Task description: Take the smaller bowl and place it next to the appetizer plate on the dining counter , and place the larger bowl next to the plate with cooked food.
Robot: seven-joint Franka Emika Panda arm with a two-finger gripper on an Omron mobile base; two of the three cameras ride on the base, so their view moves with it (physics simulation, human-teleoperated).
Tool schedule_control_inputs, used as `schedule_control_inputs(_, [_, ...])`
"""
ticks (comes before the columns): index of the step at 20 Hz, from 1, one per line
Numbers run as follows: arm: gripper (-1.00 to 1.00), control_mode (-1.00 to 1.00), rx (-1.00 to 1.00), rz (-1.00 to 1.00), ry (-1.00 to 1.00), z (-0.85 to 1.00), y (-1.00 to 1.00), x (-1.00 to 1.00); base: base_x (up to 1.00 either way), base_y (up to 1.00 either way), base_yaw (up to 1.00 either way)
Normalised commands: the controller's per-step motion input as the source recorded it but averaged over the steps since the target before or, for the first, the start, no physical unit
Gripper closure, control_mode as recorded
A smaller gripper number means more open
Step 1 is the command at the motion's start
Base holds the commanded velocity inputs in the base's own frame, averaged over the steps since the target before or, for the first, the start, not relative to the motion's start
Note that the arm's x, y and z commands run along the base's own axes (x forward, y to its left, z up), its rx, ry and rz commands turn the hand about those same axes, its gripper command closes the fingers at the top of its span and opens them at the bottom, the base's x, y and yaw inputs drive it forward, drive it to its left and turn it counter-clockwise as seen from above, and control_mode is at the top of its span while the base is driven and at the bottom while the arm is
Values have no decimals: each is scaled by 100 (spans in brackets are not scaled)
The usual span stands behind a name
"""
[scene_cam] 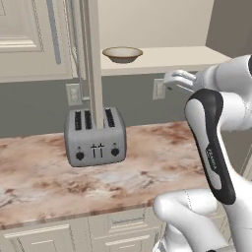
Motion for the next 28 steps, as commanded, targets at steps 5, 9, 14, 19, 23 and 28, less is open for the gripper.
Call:
schedule_control_inputs(5, [-100,-100,2,0,-9,15,20,18,0,0,0])
schedule_control_inputs(9, [-100,-100,0,0,-9,32,15,10,0,0,0])
schedule_control_inputs(14, [-100,-100,0,0,-3,30,20,39,0,0,0])
schedule_control_inputs(19, [-100,-100,0,0,0,36,23,58,0,0,0])
schedule_control_inputs(23, [-100,-100,0,0,2,22,22,65,0,0,0])
schedule_control_inputs(28, [-100,-100,0,0,9,0,4,61,0,0,0])
